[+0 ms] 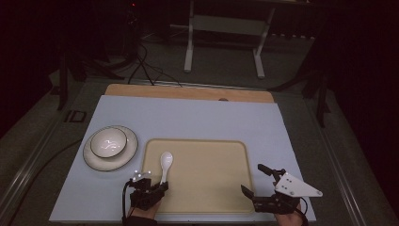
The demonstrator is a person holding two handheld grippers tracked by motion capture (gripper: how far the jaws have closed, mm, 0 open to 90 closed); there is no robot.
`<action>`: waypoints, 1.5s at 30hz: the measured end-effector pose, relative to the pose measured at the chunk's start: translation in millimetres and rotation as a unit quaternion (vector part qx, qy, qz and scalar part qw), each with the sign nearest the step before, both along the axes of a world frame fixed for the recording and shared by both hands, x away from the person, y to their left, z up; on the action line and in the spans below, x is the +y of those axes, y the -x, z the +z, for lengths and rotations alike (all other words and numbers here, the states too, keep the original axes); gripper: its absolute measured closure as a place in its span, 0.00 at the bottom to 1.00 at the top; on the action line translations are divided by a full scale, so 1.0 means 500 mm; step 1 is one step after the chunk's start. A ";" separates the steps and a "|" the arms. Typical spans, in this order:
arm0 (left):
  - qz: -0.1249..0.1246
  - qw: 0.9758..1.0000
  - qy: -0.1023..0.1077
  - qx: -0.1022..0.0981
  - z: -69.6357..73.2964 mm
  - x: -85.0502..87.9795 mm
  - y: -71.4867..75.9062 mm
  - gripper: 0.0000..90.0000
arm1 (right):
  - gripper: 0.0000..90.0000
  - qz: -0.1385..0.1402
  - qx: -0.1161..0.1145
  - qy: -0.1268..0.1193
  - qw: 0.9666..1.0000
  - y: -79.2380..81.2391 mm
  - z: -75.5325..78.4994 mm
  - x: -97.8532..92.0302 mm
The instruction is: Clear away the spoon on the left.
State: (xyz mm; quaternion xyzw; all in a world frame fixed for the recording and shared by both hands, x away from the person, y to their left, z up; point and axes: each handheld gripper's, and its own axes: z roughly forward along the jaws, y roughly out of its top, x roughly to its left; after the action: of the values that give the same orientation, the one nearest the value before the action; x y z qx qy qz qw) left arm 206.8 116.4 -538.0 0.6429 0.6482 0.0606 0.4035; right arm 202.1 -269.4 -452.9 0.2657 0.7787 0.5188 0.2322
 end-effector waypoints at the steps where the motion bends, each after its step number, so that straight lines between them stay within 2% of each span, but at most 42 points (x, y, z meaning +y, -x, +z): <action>1: -0.001 1.000 -0.003 0.002 -0.001 -0.001 0.000 0.83 | 0.16 0.000 0.000 0.000 1.000 0.000 0.000 0.000; 17: -0.004 1.000 -0.021 0.002 0.001 0.000 -0.006 0.79 | 0.16 -0.001 -0.001 -0.003 1.000 0.001 0.001 -0.002; 22: -0.004 0.999 -0.037 -0.006 0.006 0.003 -0.006 0.77 | 0.16 -0.001 -0.001 -0.002 1.000 0.001 0.001 -0.002; 24: -0.002 0.999 -0.038 -0.008 0.010 0.005 -0.006 0.77 | 0.16 -0.001 -0.001 -0.002 1.000 0.000 0.001 -0.002; 26: -0.003 0.999 -0.051 -0.018 0.017 0.005 -0.005 0.77 | 0.16 -0.001 0.000 -0.002 1.000 0.001 0.001 -0.002; 32: -0.018 0.999 -0.042 -0.026 0.033 0.000 -0.003 0.65 | 0.16 -0.001 -0.001 -0.002 1.000 0.001 0.001 -0.002; 36: -0.035 0.998 -0.048 -0.035 0.047 -0.003 -0.005 0.54 | 0.16 -0.001 0.000 -0.002 1.000 0.001 0.001 -0.002; 39: -0.059 0.995 -0.059 -0.049 0.061 -0.006 -0.005 0.42 | 0.16 -0.001 -0.001 -0.002 1.000 0.001 0.001 -0.002; 41: -0.075 0.994 -0.051 -0.055 0.069 -0.007 -0.003 0.32 | 0.16 -0.001 -0.001 -0.001 1.000 0.001 0.001 -0.002; 42: -0.081 0.994 -0.052 -0.059 0.072 -0.007 -0.002 0.29 | 0.16 -0.002 -0.001 -0.001 1.000 0.001 0.001 -0.002; 45: -0.107 0.990 -0.051 -0.070 0.082 -0.005 -0.006 0.17 | 0.16 -0.002 -0.001 0.000 1.000 0.001 0.001 -0.002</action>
State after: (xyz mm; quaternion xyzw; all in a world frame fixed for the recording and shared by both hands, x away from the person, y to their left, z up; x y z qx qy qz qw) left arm 209.6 114.0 -496.7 0.7224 0.5418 0.0950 0.4189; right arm 201.5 -270.3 -452.7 0.2663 0.7779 0.5189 0.2338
